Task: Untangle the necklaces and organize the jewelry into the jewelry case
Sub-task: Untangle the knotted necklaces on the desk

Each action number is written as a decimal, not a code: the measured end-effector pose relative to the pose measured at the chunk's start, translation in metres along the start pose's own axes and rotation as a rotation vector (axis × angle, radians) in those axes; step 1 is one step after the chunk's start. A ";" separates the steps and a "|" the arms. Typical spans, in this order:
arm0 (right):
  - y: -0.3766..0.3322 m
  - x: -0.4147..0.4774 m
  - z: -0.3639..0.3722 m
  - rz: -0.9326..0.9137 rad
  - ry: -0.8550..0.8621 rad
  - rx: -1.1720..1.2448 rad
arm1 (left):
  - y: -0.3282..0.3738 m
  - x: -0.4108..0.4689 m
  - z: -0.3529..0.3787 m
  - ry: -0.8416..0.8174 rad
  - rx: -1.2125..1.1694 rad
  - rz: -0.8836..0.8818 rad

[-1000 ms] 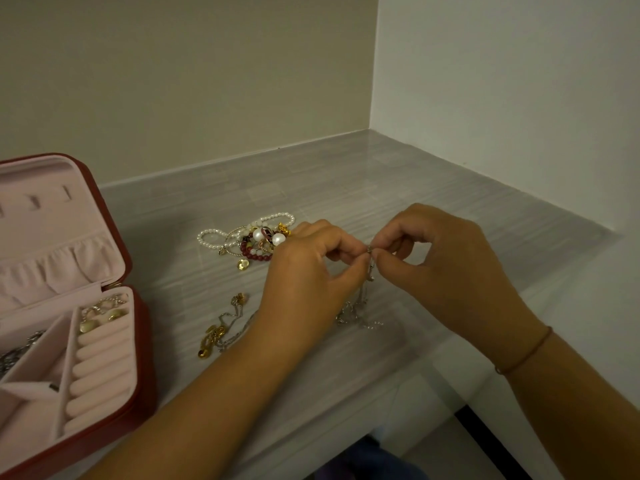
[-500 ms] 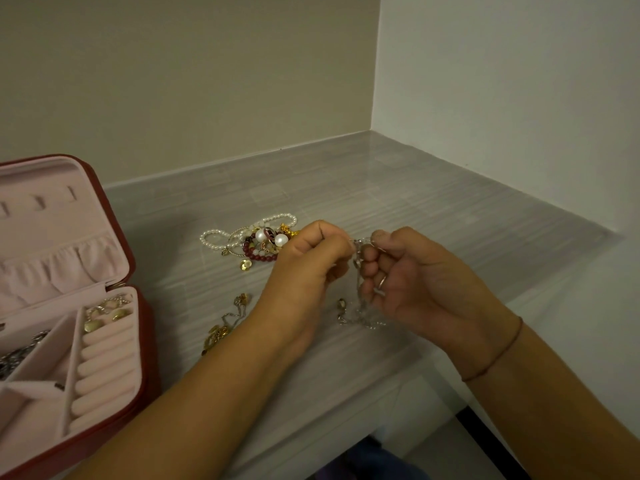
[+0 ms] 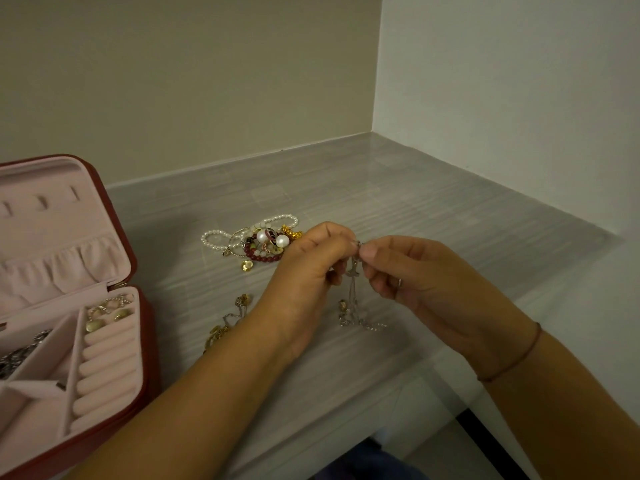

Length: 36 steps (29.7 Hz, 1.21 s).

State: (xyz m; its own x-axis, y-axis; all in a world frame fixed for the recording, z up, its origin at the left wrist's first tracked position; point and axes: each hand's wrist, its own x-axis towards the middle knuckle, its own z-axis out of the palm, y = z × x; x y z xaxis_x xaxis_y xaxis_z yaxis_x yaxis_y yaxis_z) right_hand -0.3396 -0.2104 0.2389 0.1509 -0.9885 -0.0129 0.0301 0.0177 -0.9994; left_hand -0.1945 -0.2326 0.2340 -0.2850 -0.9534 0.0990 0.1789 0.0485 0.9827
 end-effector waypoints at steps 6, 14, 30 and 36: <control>0.002 0.001 -0.002 0.019 0.052 0.085 | -0.002 0.001 0.000 0.000 0.040 0.023; 0.003 0.002 -0.006 0.224 -0.062 0.198 | -0.003 -0.002 0.001 -0.037 0.179 0.119; 0.007 0.008 -0.010 0.303 0.102 0.410 | -0.005 0.002 0.001 -0.012 0.116 -0.046; 0.006 0.007 -0.007 0.317 0.051 0.718 | 0.000 0.005 -0.002 -0.045 -0.312 -0.218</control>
State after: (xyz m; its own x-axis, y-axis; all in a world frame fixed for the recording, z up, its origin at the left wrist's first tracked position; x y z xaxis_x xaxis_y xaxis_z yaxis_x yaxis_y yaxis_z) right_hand -0.3447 -0.2186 0.2324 0.2137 -0.9256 -0.3125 0.6271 0.3752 -0.6826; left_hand -0.1935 -0.2380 0.2342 -0.3877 -0.9170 -0.0938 0.3859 -0.2539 0.8869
